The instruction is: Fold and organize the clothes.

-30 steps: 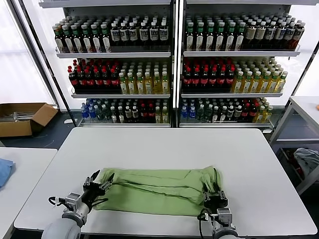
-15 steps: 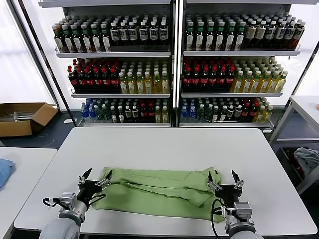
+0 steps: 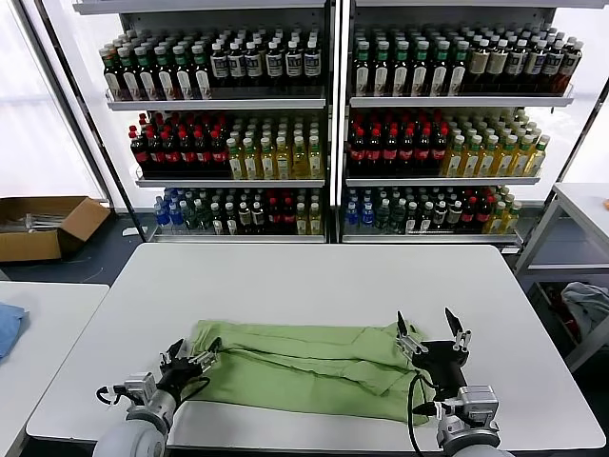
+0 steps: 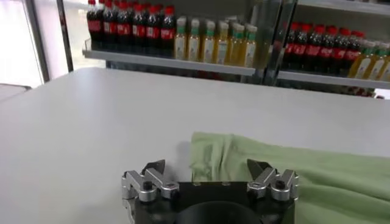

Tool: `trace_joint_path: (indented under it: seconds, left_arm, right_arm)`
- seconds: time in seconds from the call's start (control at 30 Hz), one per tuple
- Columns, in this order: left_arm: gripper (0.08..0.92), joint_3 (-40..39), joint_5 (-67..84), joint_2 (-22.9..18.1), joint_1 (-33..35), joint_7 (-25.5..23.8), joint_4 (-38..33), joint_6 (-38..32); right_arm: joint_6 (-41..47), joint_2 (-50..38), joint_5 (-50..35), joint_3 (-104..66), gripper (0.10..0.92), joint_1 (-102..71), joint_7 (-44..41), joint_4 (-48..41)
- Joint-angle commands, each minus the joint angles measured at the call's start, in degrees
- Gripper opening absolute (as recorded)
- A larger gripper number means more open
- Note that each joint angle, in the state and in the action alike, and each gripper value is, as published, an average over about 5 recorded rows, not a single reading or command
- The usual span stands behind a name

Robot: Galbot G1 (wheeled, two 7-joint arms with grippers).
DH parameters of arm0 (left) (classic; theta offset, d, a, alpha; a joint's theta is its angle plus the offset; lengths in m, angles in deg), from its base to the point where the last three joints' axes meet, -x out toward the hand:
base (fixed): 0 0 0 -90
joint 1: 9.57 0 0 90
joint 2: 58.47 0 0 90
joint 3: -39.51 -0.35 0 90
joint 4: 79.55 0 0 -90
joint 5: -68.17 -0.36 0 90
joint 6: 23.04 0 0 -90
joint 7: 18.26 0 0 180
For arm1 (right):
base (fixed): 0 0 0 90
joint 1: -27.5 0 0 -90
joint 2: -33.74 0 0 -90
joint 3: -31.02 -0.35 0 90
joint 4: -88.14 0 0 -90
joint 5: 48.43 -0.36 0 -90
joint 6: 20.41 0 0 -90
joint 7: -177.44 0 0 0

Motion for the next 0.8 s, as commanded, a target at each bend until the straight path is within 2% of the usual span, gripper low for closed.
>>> trace_joint_path:
  seconds: [0.03,0.13,0.23,0.6,0.8]
  left_arm:
    - [0.823,-0.02,1.13,-1.15,0.36,-0.8,2.51,0.89]
    - [0.807,-0.07,0.86,-1.34,0.71,-1.18,2.36,0.66]
    - [0.74,-0.09,0.48,-1.44,0.9,-1.24,1.99,0.11]
    - [0.42,0.41,-3.38,-0.87,1.52,-1.76,-1.2,-1.32]
    - [0.246,5.78,-2.33,2.74,3.26,-1.75,-6.11,-1.02]
  right_arm:
    - [-0.23,-0.27,0.03,0.2,0.823,-0.41,0.02,1.56]
    - [-0.11,-0.31,0.04,0.4,0.823,-0.15,0.03,1.45]
    - [-0.1,-0.39,-0.01,0.36,0.823,-0.11,0.04,1.29]
    - [0.15,-1.44,-0.88,-0.32,0.823,1.14,0.18,-0.16]
    - [0.61,-1.76,-0.53,0.15,0.823,1.49,0.41,0.47]
